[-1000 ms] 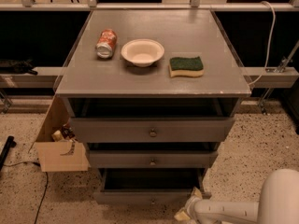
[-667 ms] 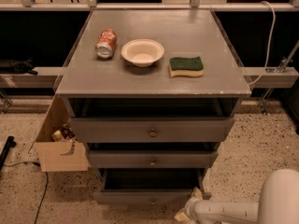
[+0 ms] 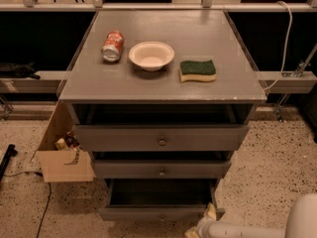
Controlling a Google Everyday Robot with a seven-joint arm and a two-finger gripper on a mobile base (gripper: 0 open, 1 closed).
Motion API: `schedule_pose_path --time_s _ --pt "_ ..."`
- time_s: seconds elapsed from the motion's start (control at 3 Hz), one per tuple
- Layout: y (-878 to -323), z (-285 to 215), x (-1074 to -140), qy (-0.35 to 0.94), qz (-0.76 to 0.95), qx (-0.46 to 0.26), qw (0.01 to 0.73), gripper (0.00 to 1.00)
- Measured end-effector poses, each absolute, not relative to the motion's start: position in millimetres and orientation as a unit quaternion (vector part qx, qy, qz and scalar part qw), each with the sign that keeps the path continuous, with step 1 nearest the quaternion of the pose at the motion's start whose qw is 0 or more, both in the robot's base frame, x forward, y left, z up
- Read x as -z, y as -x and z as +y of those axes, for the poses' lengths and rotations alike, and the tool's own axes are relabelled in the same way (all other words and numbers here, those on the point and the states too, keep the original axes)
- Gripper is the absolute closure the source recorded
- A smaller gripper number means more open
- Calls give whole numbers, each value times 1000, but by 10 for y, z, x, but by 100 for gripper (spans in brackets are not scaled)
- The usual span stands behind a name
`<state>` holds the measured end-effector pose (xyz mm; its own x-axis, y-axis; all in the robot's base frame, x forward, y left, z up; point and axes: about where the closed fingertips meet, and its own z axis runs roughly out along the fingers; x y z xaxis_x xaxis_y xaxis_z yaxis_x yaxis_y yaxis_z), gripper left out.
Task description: Open bottom drawer
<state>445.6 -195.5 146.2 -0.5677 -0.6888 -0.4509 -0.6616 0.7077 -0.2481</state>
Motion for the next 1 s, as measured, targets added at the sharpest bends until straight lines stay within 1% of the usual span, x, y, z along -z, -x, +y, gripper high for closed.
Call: schedule_pose_path --time_s 0.67,1.0 --pt "-4300 -1870 -1475 376 888 14 265 8" --pt "-4279 -1849 -1494 375 888 12 265 5"
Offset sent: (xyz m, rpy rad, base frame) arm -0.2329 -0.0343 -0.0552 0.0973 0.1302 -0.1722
